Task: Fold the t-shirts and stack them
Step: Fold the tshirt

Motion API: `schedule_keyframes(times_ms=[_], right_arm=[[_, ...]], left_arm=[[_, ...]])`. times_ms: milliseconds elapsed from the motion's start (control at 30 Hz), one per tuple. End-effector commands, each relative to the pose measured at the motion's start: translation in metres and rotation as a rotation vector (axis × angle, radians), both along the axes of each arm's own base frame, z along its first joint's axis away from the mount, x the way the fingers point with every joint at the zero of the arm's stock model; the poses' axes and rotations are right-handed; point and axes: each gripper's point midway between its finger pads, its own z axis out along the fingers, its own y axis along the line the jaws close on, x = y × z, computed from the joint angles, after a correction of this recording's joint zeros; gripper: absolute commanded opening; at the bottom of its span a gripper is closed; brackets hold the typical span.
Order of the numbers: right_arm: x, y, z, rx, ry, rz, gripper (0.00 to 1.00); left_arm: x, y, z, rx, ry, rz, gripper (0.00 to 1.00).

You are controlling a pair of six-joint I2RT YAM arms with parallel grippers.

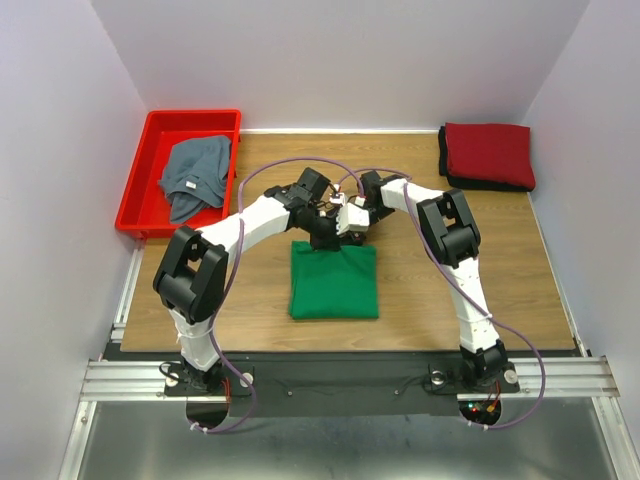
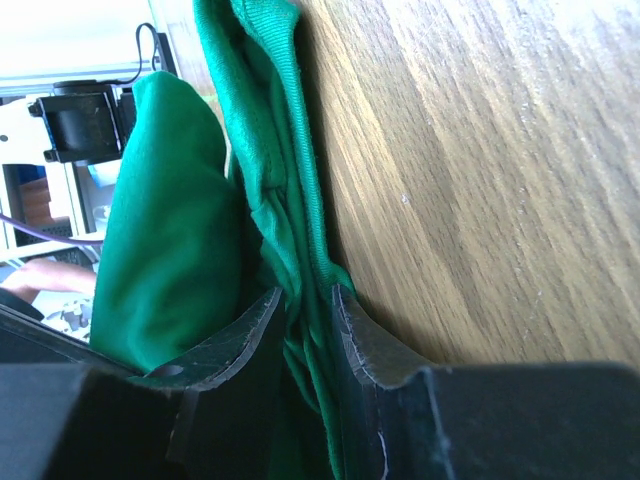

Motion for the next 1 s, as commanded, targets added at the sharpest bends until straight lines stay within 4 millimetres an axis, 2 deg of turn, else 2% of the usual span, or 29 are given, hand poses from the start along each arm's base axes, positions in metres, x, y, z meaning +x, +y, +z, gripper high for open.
schedule_keyframes(times_ms=[0,267,467,600,700,800,833,867,967], right_arm=[[0.002,-0.011,-0.039,-0.108,-0.065,0.02,0.32],[0.005,-0.009,-0.037,-0.1,-0.068,0.016,0.33],[0.006,-0.008,-0.037,-0.101,-0.065,0.014,0.33],[0.011,-0.008,-0.033,-0.108,-0.084,0.009,0.33],[0.027,-0.008,-0.024,-0.127,-0.15,-0.005,0.34],[0.053,-0.013,-0.009,-0.164,-0.24,-0.043,0.39],[0.062,-0.017,-0.005,-0.178,-0.273,-0.056,0.41],[0.08,-0.027,-0.001,-0.227,-0.331,-0.09,0.42],[0.109,-0.041,0.026,-0.253,-0.437,-0.147,0.48]], left_arm=[[0.015,0.0,0.032,-0.032,-0.091,-0.005,0.0],[0.036,0.008,0.02,-0.014,-0.108,0.022,0.0],[0.037,0.008,0.007,-0.005,-0.102,0.012,0.0],[0.037,0.005,0.006,-0.014,-0.101,0.007,0.0],[0.038,0.005,0.006,-0.017,-0.106,0.006,0.01],[0.039,0.006,0.006,-0.007,-0.114,0.008,0.09],[0.039,0.008,0.006,-0.001,-0.115,0.006,0.21],[0.039,0.01,0.007,0.003,-0.115,0.01,0.25],[0.04,0.012,0.018,0.009,-0.129,0.016,0.37]])
